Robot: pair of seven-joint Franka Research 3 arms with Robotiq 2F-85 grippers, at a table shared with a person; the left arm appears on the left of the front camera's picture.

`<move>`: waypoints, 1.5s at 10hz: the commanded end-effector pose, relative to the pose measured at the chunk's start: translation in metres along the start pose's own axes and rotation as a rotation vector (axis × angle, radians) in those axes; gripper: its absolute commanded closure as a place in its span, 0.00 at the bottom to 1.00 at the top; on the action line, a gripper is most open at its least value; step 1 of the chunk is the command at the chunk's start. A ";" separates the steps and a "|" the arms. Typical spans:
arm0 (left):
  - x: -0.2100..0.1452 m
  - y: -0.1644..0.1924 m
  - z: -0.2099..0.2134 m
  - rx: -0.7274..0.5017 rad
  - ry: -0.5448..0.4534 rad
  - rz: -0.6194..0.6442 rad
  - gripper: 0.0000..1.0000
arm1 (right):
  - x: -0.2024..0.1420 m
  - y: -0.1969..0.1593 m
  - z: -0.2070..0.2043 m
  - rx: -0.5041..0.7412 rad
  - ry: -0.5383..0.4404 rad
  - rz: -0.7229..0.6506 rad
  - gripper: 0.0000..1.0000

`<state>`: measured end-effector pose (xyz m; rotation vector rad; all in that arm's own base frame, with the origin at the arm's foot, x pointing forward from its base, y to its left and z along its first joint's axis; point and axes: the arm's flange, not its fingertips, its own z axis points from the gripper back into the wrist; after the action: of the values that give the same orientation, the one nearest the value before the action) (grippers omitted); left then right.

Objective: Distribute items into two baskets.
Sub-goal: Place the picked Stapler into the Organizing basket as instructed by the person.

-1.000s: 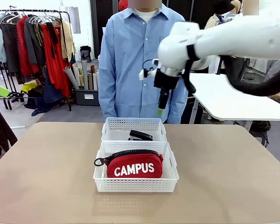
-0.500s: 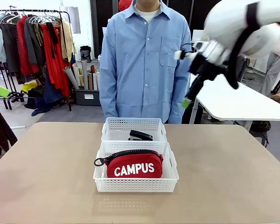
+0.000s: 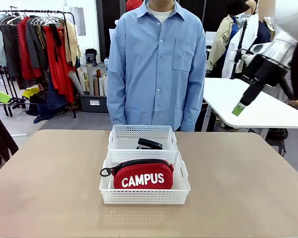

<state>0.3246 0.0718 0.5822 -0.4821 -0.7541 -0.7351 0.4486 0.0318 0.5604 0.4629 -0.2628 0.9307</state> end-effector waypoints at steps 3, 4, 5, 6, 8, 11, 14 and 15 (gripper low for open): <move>0.000 0.000 0.000 -0.003 -0.007 -0.003 0.00 | -0.077 0.025 0.025 0.011 -0.264 0.073 0.00; 0.000 0.000 0.000 -0.003 -0.007 -0.003 0.00 | -0.093 0.026 0.028 0.008 -0.291 0.055 0.00; 0.000 0.000 0.000 -0.003 -0.007 -0.003 0.00 | -0.104 0.027 0.028 0.005 -0.313 0.049 0.00; 0.000 0.000 0.000 -0.003 -0.007 -0.003 0.00 | -0.114 0.029 0.029 -0.001 -0.339 0.045 0.00; 0.000 0.000 0.000 -0.003 -0.007 -0.003 0.00 | -0.127 0.031 0.034 -0.014 -0.384 0.056 0.00; 0.000 0.000 0.000 -0.003 -0.007 -0.003 0.00 | -0.126 0.032 0.040 -0.004 -0.333 0.022 0.00; 0.000 0.000 0.000 -0.003 -0.007 -0.003 0.00 | -0.126 0.032 0.040 -0.004 -0.333 0.022 0.00; 0.000 0.000 0.000 -0.003 -0.007 -0.003 0.00 | -0.126 0.032 0.040 -0.004 -0.333 0.022 0.00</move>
<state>0.3248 0.0717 0.5821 -0.4819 -0.7534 -0.7351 0.3504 -0.0605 0.5511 0.6147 -0.5835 0.8716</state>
